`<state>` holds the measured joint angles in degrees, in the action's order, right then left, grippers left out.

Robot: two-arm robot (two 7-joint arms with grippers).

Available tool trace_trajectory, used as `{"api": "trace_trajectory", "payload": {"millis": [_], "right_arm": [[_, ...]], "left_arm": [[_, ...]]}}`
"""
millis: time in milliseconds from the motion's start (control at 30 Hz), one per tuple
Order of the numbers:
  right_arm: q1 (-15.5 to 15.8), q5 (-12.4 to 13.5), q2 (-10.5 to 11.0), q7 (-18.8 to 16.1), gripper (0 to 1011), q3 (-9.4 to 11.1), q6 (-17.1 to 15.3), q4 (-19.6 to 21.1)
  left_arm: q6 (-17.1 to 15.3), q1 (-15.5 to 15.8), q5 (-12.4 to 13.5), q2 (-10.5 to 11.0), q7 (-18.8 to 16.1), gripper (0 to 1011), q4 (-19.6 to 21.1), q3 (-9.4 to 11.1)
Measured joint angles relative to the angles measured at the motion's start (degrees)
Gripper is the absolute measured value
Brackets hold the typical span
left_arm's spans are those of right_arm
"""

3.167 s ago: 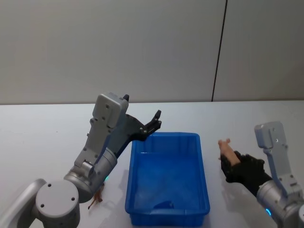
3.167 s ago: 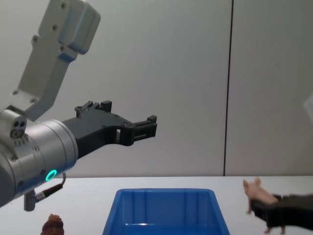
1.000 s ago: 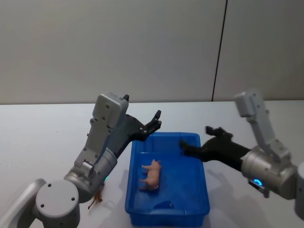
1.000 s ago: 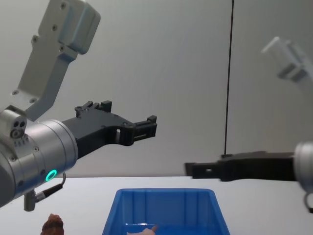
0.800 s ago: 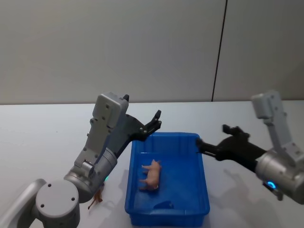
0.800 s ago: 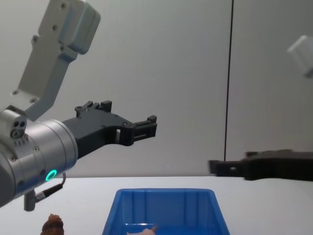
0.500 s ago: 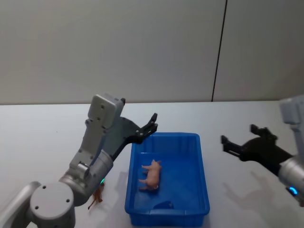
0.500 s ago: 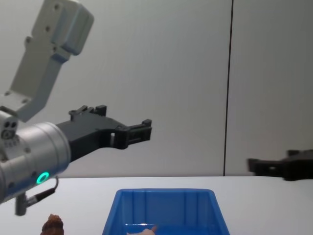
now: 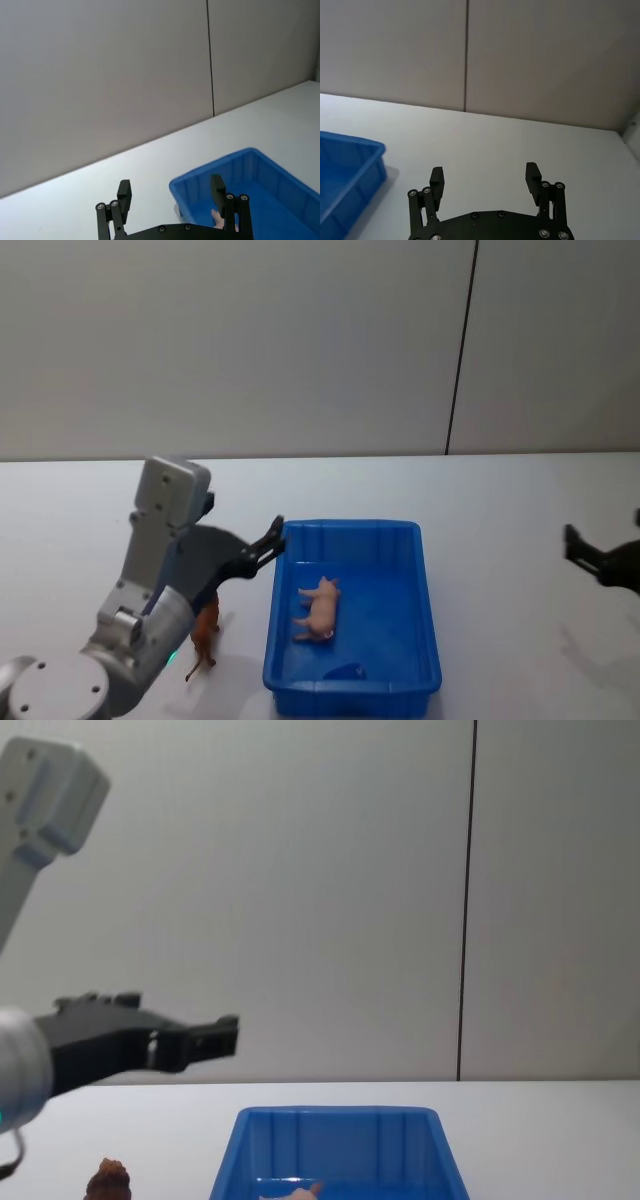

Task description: Pick up the two dolls from the table and place them into the box.

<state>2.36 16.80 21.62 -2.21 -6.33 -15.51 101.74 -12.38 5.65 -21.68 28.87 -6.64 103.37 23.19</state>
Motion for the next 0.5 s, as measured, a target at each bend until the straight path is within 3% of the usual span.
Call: {"api": "trace_trajectory", "payload": {"millis": [500], "right_arm": [[4.51,1.31,2.7,5.33,1001,3.12,3.42,1.87]], "left_arm": [[-9.77,-4.84,-9.59,3.98,-4.61,1000,4.12,-2.3]]}}
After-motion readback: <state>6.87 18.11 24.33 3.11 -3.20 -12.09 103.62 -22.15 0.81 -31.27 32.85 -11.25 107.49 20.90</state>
